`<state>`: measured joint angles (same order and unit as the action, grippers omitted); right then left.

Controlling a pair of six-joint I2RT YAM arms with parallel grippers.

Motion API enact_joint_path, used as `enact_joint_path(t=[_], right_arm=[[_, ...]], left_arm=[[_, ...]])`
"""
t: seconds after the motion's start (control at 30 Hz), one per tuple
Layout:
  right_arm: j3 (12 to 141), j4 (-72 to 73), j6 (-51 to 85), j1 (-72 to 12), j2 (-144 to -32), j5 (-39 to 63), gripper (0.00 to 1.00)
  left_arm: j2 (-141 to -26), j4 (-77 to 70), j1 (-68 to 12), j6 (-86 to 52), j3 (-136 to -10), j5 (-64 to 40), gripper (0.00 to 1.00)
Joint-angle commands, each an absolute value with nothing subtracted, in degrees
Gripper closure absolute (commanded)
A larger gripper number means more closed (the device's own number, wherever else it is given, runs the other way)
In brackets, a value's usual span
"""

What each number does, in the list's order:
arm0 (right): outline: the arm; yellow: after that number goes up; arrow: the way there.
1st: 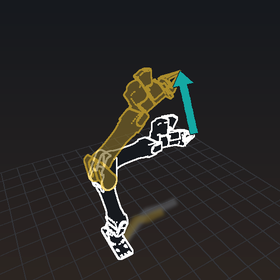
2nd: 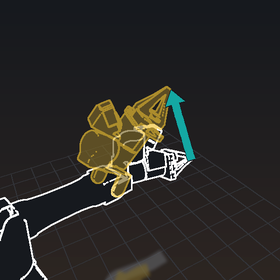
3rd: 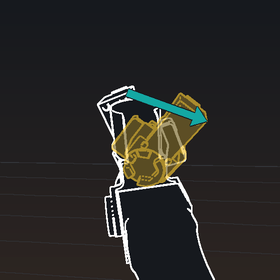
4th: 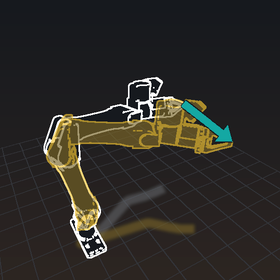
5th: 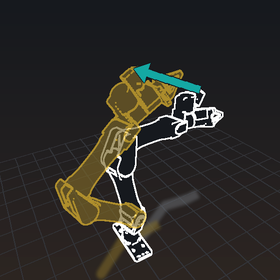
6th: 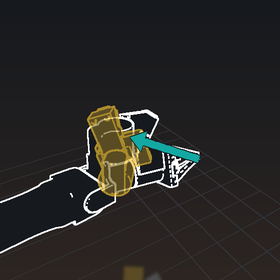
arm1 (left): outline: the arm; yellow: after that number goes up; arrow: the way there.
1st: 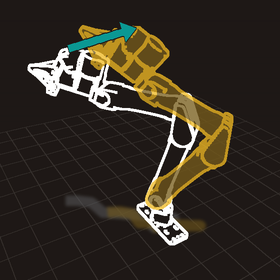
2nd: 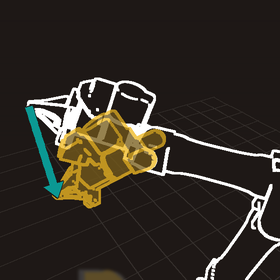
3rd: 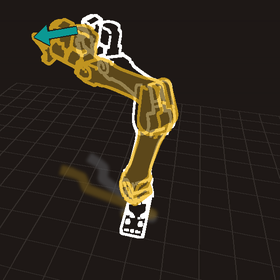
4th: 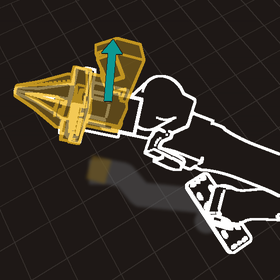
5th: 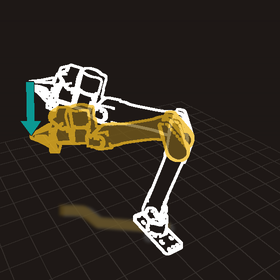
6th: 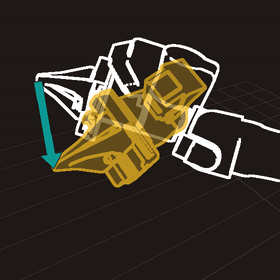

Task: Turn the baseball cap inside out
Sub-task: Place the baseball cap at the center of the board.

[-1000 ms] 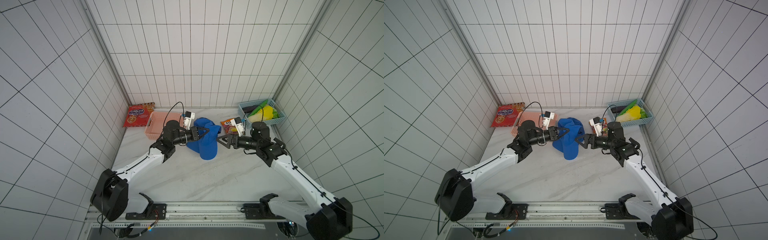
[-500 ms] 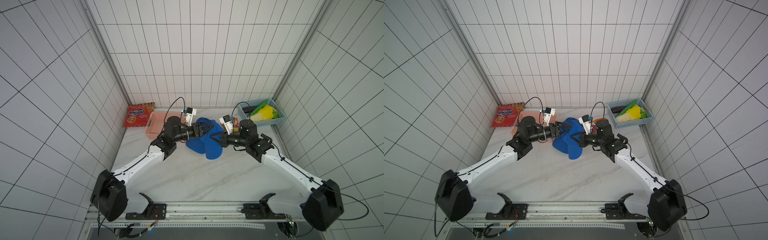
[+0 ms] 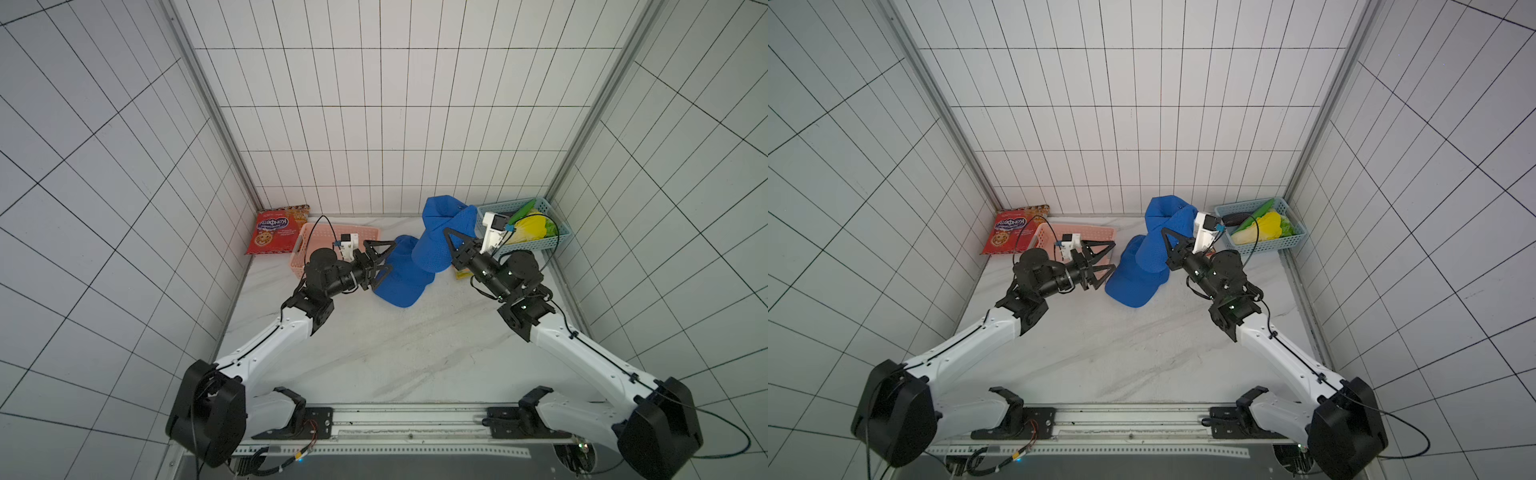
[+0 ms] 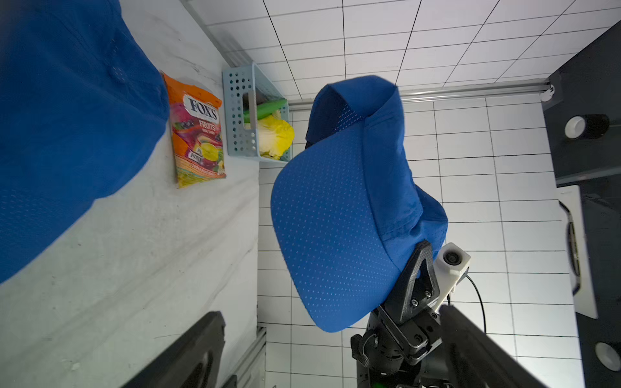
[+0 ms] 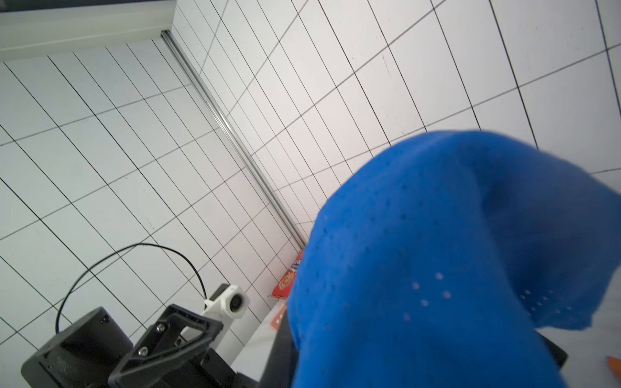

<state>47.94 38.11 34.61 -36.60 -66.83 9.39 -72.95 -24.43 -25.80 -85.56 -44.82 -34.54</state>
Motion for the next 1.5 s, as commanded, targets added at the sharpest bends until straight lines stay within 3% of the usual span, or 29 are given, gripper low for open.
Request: enact_joint_path(t=[0.0, 0.23, 0.47, 0.53, 0.7, 0.87, 1.0, 1.1, 1.3, 1.47], right_arm=[[51.9, 46.4, 35.6, -38.3, -69.0, 6.4, 1.00], [53.5, 47.9, 38.6, -39.7, -72.0, 7.6, 1.00], [50.4, 45.8, 38.9, -39.8, -69.7, 7.2, 1.00], [49.1, 45.1, 39.0, -39.8, -68.5, 7.0, 1.00], [47.3, 39.0, 37.4, -39.8, -66.2, 9.8, 0.96], [46.2, 26.9, 34.3, -39.8, -62.2, 14.6, 0.82], [43.1, 14.9, 33.1, -39.3, -55.6, 9.8, 0.41], [40.4, 8.3, 34.3, -37.4, -50.1, 7.7, 0.21], [36.1, 7.4, 43.2, -23.1, -46.8, 23.0, 0.10], [38.0, 10.8, 47.7, -15.8, -52.6, 39.7, 0.09]], left_arm=[[-75.7, -37.9, -27.0, -92.7, -45.3, -37.3, 0.01], [-82.4, -51.8, -27.4, -93.1, -48.2, -38.0, 0.02], [-86.3, -53.4, -27.5, -87.5, -54.5, -35.3, 0.02], [-87.8, -55.5, -27.5, -87.9, -56.5, -35.0, 0.07], [-90.6, -59.9, -27.5, -91.6, -58.4, -31.5, 0.40], [-89.8, -52.8, -27.0, -90.9, -58.2, -30.9, 1.00], [-82.6, -31.7, -24.8, -77.7, -58.3, -31.6, 1.00], [-77.7, -15.3, -21.9, -65.6, -59.4, -32.4, 1.00], [-74.4, 13.5, -13.3, -41.7, -66.6, -45.9, 1.00], [-72.6, 31.0, -11.9, -19.5, -73.8, -52.3, 1.00]])
